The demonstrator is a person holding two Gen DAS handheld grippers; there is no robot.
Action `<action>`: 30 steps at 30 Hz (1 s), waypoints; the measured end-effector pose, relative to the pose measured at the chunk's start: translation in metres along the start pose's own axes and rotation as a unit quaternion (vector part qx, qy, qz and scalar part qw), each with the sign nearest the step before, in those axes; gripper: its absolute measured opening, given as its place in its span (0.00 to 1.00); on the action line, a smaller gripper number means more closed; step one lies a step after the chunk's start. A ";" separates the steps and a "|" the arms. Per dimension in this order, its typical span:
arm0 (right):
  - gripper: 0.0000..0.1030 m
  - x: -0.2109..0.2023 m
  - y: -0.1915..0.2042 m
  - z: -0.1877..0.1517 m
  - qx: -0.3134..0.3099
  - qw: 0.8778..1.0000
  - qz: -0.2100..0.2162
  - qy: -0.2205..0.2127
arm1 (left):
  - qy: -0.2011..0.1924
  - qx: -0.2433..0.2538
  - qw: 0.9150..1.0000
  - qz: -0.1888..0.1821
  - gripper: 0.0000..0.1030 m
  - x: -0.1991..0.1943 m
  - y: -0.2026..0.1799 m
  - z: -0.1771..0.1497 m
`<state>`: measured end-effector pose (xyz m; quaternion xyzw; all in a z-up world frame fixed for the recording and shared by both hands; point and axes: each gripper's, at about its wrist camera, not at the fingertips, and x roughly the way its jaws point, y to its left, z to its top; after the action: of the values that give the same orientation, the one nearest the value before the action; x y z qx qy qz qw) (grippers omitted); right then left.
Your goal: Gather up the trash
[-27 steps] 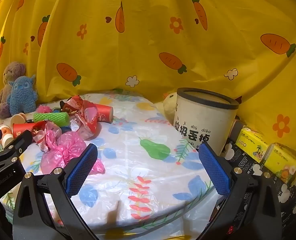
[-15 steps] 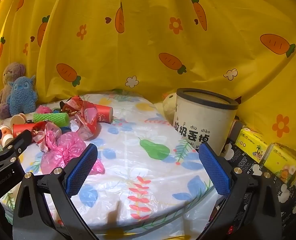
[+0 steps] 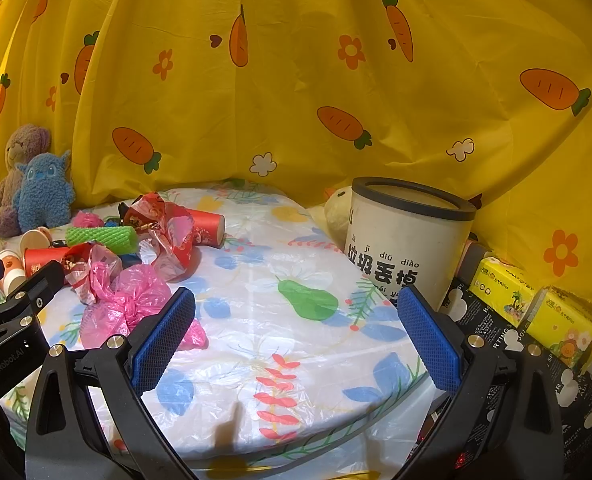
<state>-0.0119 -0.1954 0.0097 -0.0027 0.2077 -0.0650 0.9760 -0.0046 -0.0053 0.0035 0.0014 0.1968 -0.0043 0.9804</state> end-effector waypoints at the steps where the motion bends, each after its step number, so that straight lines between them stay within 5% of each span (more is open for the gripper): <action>1: 0.95 0.000 0.000 0.000 0.000 1.000 0.000 0.000 | 0.000 0.000 1.000 -0.001 0.87 0.000 0.001 0.000; 30: 0.95 0.000 -0.004 0.002 0.000 1.000 -0.002 -0.001 | 0.002 0.002 1.000 -0.006 0.87 0.004 -0.002 0.002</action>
<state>-0.0111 -0.1989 0.0117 -0.0031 0.2067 -0.0671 0.9761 -0.0003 -0.0074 0.0034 0.0018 0.1987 -0.0102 0.9800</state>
